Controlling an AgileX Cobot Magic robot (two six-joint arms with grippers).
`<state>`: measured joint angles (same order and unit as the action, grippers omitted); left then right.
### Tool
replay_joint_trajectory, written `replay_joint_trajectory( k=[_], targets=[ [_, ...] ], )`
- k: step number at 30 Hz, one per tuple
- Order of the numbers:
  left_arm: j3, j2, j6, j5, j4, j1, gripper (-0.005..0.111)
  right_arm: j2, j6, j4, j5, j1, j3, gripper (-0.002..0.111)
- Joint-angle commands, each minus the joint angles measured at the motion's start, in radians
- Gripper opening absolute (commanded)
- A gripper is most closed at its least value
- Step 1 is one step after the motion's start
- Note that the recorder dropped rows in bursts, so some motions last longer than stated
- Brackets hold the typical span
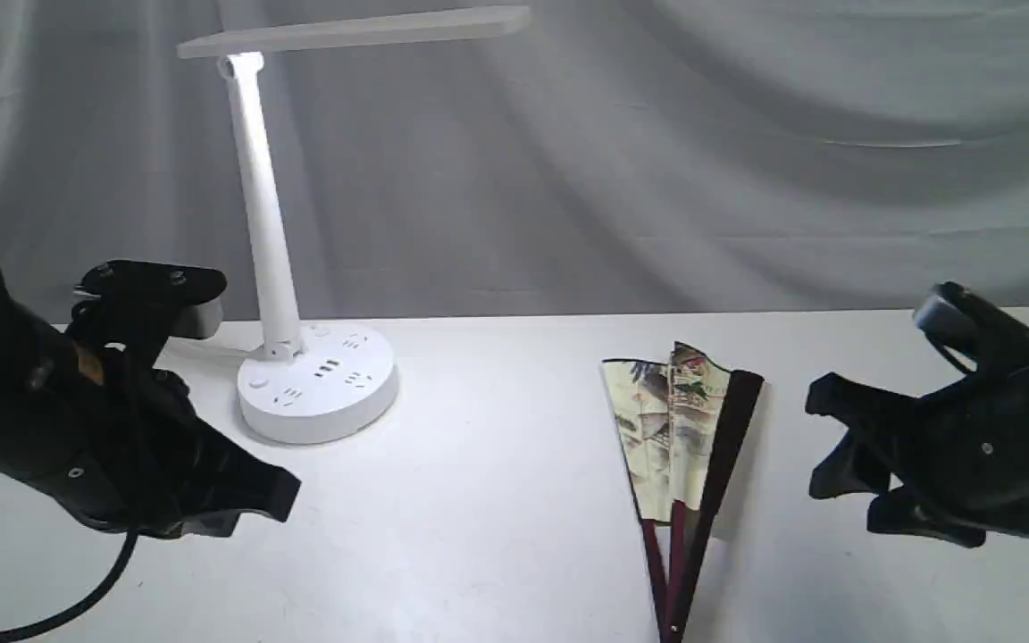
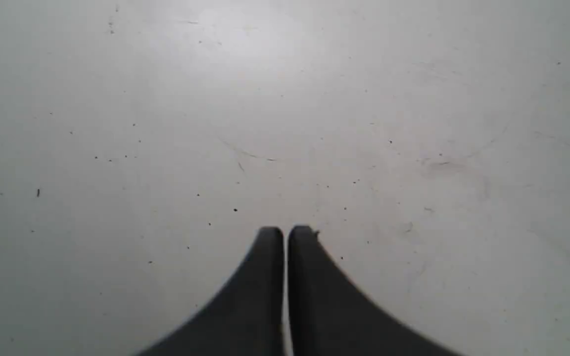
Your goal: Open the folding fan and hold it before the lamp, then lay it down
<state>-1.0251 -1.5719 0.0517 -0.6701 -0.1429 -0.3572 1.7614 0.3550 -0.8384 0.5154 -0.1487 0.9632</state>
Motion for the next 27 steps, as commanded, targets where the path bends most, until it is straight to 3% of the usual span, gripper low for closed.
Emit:
replay_joint_trajectory(
  k=[1, 7, 10, 16, 27],
  targets=[
    [-0.008, -0.033, -0.021, 0.041, -0.014, -0.005, 0.000, 0.051, 0.191, -0.198, 0.023, 0.000, 0.005, 0.043],
    [-0.099, -0.123, -0.021, -0.010, -0.033, -0.005, 0.000, 0.132, 0.521, -0.587, 0.047, 0.000, 0.005, 0.044],
    [-0.176, -0.173, -0.021, -0.039, -0.033, -0.005, 0.000, 0.173, 0.618, -0.716, 0.050, 0.000, 0.014, 0.051],
    [-0.288, -0.234, -0.021, -0.055, -0.033, -0.005, 0.000, 0.272, 0.577, -0.698, 0.169, 0.000, 0.148, 0.055],
    [-0.297, -0.259, 0.032, -0.113, -0.033, -0.005, 0.000, 0.351, 0.499, -0.673, 0.117, 0.000, 0.169, 0.055]
  ],
)
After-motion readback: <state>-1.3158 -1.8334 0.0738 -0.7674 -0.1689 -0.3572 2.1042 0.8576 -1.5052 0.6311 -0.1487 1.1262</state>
